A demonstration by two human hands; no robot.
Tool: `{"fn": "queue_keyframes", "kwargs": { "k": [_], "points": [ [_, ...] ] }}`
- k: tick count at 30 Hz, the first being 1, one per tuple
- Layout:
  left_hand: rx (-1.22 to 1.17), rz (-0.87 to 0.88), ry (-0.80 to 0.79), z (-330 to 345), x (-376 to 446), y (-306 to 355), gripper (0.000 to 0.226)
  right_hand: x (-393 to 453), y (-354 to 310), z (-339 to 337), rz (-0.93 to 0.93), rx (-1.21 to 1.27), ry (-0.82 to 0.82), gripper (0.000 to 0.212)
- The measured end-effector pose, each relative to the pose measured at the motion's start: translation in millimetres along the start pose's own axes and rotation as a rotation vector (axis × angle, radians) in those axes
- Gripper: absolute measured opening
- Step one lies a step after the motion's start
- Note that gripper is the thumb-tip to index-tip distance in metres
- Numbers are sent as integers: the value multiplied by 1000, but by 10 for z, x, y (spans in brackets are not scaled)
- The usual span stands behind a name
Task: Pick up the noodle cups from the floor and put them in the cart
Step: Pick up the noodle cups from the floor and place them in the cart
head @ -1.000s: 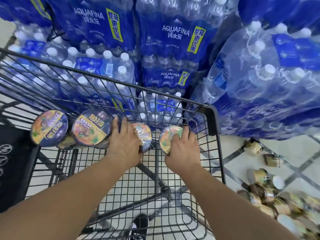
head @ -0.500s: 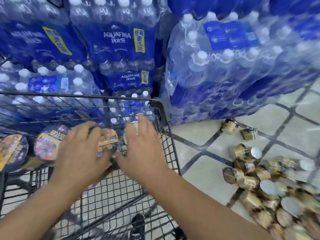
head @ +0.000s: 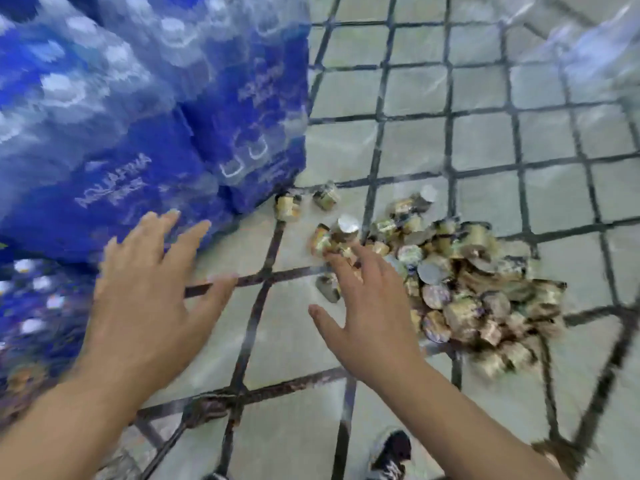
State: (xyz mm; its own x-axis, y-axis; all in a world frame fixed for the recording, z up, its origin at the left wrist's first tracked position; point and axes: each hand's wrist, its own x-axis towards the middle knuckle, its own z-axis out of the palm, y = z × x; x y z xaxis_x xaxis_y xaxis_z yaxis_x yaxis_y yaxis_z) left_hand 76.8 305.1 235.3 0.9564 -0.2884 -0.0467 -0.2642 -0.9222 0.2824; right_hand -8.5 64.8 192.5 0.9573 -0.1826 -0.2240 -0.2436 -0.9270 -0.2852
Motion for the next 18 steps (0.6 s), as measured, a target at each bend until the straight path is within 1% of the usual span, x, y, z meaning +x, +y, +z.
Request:
{"fn": "queue_keyframes", "kwargs": {
  "k": [5, 8, 10, 13, 15, 18],
  "points": [
    [21, 132, -195, 1043, 248, 1646, 77, -280, 1911, 13, 192, -21, -103, 73],
    [22, 197, -311, 1722, 280, 2394, 75, -452, 2915, 135, 289, -7, -156, 71],
    [8, 230, -405, 2171, 266, 2769, 75, -572, 3504, 240, 380, -10, -185, 71],
    [48, 283, -546, 2725, 351, 3219, 78, -701, 4224, 396, 530, -5, -263, 72],
    [76, 316, -611, 3034, 505, 3472, 78, -740, 4615, 462, 611, 7, -286, 70],
    [111, 319, -686, 3439, 840, 3838, 78, -749, 5159, 619, 739, 67, -302, 67]
  ]
}}
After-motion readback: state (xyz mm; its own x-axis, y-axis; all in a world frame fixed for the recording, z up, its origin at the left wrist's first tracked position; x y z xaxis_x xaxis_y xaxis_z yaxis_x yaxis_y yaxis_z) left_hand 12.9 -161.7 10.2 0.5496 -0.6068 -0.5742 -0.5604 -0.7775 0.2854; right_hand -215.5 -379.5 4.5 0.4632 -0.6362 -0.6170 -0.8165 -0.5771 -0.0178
